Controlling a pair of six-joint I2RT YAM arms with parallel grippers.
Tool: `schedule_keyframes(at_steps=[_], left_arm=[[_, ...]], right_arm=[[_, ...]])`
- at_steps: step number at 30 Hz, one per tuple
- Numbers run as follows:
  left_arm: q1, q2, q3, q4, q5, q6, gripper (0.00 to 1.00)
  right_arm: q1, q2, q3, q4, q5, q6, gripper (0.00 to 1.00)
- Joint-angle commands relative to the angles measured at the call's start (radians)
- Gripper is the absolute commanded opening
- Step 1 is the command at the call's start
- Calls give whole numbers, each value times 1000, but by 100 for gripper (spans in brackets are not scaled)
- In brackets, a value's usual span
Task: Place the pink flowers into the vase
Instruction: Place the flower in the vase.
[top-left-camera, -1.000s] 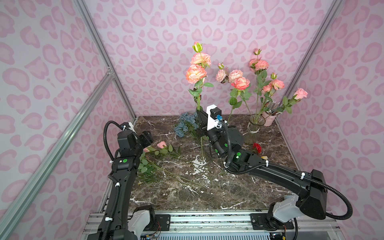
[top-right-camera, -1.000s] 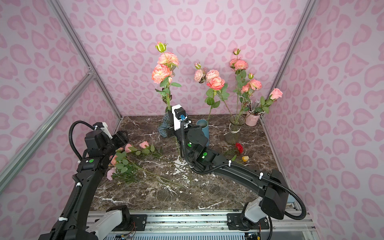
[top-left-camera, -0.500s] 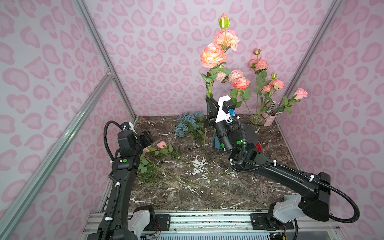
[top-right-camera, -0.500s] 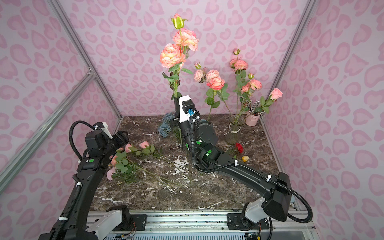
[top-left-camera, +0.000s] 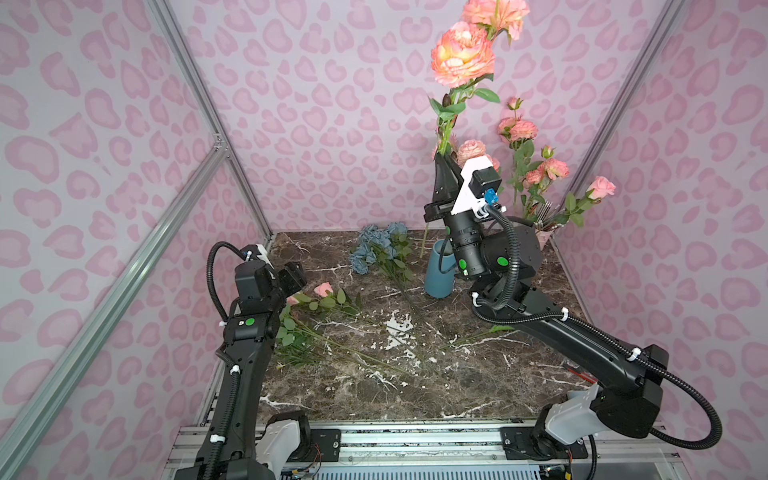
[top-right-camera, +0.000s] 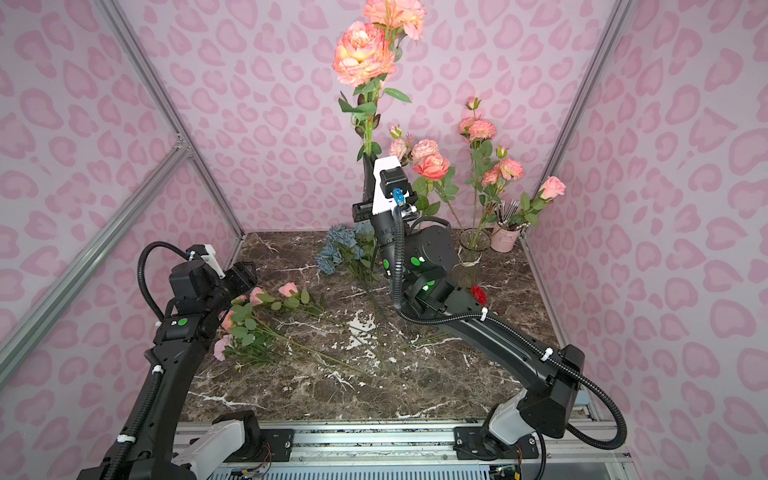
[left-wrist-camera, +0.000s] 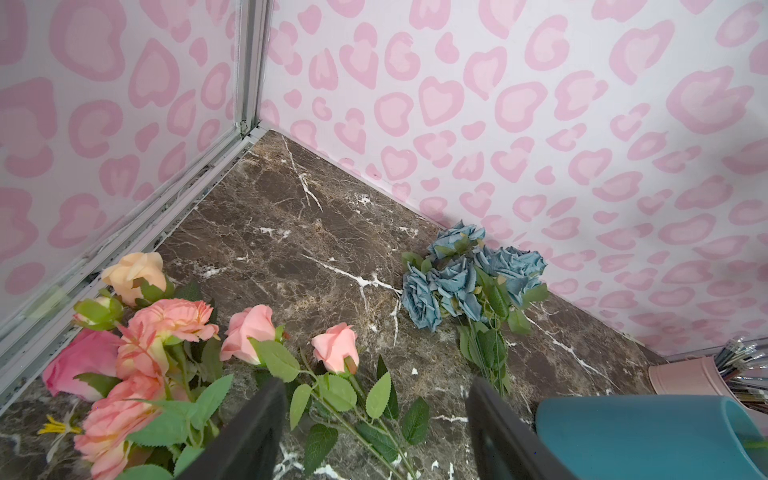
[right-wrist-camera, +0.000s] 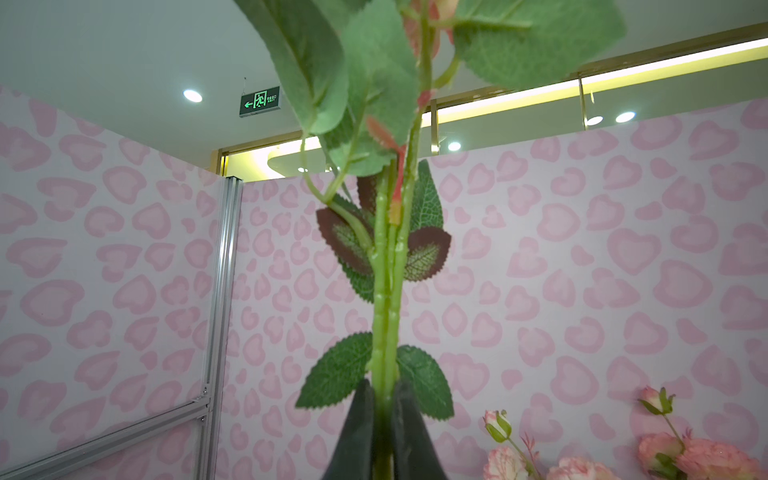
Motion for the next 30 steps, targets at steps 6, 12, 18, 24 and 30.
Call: schedule_keyframes(at_steps=[6, 12, 18, 24, 30], left_arm=[[0, -1, -2, 48, 10, 5, 72], [0, -2, -1, 48, 8, 5, 72], [0, 7, 2, 47, 11, 5, 72], [0, 8, 2, 48, 18, 8, 72], [0, 4, 2, 56, 20, 11, 72]], right_arm=[[-50, 55, 105, -84, -81, -6, 0], [-111, 108, 151, -181, -90, 18, 0], [-164, 116, 112, -188, -123, 46, 0], [-218, 130, 85, -201, -182, 102, 0], [-256, 159, 45, -185, -237, 130, 0]])
